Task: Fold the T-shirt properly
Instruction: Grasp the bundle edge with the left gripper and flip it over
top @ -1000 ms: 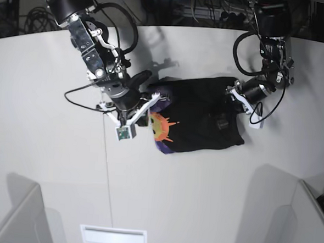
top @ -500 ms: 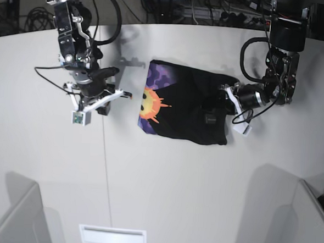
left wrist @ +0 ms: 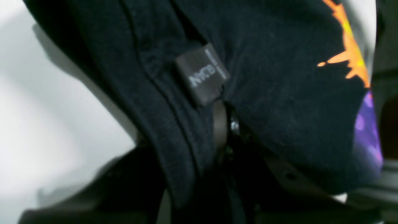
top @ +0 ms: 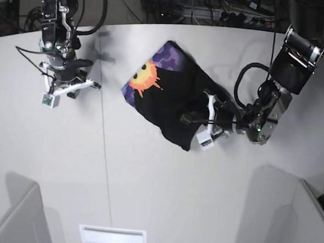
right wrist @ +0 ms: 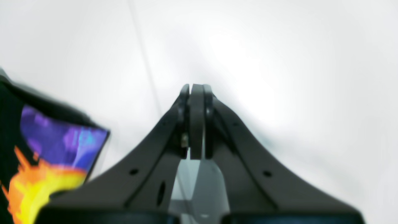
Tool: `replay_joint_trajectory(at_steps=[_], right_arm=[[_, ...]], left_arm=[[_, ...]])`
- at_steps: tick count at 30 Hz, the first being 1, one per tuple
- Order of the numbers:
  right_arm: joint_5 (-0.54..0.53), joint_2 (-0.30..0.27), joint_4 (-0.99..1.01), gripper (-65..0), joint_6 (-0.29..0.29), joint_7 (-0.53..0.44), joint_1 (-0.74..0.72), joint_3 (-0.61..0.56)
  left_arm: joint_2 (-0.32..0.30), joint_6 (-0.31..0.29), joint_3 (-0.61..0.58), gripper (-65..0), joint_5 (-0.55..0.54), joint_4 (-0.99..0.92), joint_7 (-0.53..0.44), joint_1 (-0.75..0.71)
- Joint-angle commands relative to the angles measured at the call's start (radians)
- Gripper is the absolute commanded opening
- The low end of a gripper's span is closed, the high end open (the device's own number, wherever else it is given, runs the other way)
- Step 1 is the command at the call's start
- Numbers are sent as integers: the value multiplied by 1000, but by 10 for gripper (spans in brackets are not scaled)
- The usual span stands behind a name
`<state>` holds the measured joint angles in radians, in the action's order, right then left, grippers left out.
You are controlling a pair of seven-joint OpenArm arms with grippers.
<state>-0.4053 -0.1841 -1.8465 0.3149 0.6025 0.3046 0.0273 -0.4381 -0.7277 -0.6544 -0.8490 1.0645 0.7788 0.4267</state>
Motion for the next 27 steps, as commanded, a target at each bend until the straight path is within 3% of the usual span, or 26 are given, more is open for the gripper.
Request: replay_joint_trajectory(at_steps=[1,4,7,9,19,27], right_arm=[[4,-8,-22,-650,-6,-23,0,16],[4,10,-22,-650,-6,-23,11,47],[4,45,-22,-650,-6,-23,29,102],[4,71,-22,-650,-6,-23,32,133],[9,116,-22,-650,-6,-23,74,179],[7,119,-22,-650,-6,-25,103,179]], left_arm=[[-5,30,-49,-650,70,-7,58,30],[0,30,-178,-650,79,-7,57,117],[8,30,-275,-650,173,-2,57,180],[49,30,-304,-650,262,-2,54,200],[198,30,-315,-650,653,-13,-63,196],[273,30,-315,-650,687,-83,-80,203]])
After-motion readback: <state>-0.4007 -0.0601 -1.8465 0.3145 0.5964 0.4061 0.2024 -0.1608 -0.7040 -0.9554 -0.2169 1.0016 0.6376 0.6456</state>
